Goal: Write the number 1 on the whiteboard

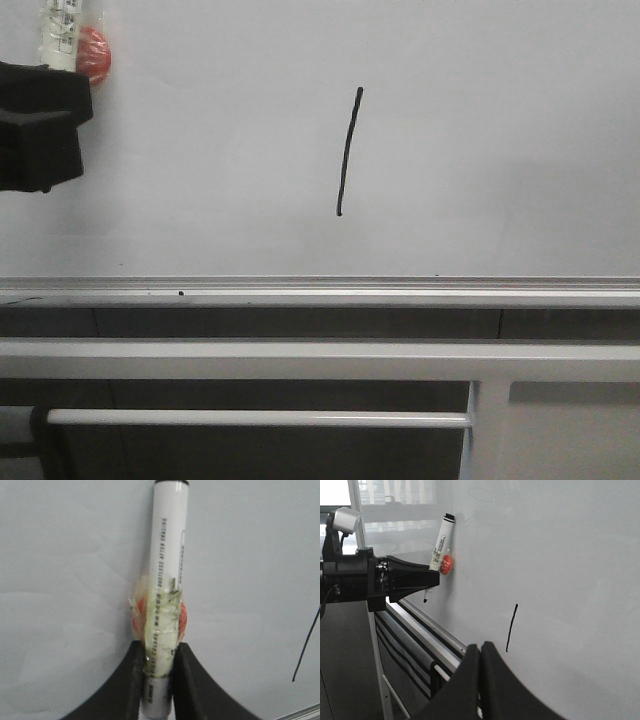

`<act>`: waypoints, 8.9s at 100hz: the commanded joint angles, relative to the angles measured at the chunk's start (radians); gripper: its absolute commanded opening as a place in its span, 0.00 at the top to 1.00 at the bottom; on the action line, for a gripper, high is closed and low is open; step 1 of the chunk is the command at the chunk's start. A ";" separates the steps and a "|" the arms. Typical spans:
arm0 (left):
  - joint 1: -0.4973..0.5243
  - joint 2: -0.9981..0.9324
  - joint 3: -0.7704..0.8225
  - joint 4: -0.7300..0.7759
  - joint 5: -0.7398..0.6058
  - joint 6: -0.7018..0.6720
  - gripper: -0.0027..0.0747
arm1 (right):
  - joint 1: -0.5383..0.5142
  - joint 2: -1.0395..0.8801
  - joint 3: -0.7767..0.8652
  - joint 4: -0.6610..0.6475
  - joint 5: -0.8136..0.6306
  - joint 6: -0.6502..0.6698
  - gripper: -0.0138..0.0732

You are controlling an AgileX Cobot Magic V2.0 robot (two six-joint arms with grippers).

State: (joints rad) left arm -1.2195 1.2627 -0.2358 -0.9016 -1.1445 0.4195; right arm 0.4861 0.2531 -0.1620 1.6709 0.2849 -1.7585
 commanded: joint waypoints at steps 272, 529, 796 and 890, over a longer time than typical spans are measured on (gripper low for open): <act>0.114 0.176 -0.036 0.088 -0.241 -0.229 0.99 | -0.005 0.008 -0.028 0.011 0.023 -0.003 0.91; 0.128 0.176 -0.034 0.253 -0.241 -0.247 0.47 | -0.005 0.008 -0.028 0.012 0.023 -0.003 0.91; -0.003 -0.759 -0.063 -0.151 0.501 0.698 0.99 | -0.005 0.008 -0.028 0.014 0.019 -0.003 0.91; 0.438 -0.906 -0.063 -0.171 0.859 0.646 0.99 | -0.005 0.008 -0.028 0.014 0.019 -0.003 0.91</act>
State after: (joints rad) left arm -0.8885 0.3947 -0.2663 -1.1012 -0.3773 1.0821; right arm 0.4861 0.2531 -0.1620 1.6709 0.2886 -1.7611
